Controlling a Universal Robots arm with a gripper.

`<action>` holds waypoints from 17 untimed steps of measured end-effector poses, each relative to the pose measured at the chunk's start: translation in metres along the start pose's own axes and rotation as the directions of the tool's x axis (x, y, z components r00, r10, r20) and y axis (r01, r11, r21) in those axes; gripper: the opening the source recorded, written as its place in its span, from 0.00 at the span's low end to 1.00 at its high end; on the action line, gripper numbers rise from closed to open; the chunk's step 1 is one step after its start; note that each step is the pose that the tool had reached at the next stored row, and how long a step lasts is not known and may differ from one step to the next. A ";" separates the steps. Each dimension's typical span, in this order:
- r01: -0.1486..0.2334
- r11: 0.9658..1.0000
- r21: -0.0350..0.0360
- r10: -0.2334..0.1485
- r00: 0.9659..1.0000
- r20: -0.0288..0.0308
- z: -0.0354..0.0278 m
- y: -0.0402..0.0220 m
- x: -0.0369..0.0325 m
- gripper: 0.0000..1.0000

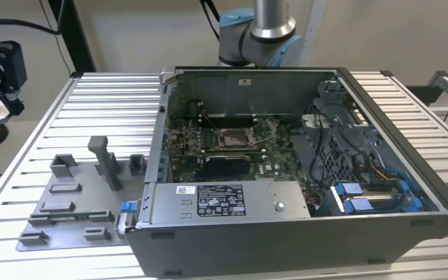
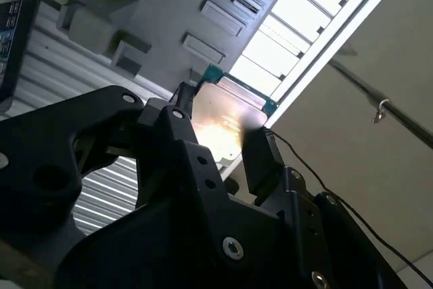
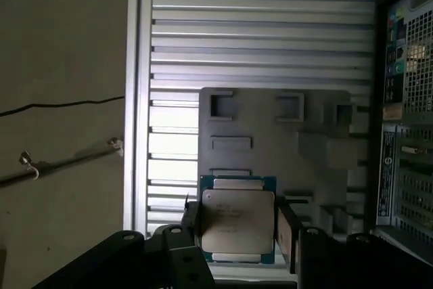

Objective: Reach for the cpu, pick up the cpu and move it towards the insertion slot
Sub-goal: 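Pick up the cpu and move it towards the insertion slot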

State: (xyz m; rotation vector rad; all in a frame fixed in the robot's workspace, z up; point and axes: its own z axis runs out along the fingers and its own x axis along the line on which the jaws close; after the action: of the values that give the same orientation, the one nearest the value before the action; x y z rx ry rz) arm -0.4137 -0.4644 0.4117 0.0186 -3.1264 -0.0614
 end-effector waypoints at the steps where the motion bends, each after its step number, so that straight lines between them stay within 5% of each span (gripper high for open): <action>1: 0.000 1.000 0.000 0.000 1.000 0.000 -0.0040 0.0002 0.0001 0.00; 5: 0.000 1.000 0.000 0.000 1.000 0.000 -0.0200 0.0008 0.0003 0.00; 17: 0.001 1.000 0.000 -0.001 1.000 0.000 -0.0216 0.0013 -0.0034 0.00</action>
State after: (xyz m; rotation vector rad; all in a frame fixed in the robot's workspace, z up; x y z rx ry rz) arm -0.4100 -0.4639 0.4333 0.0194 -3.1268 -0.0620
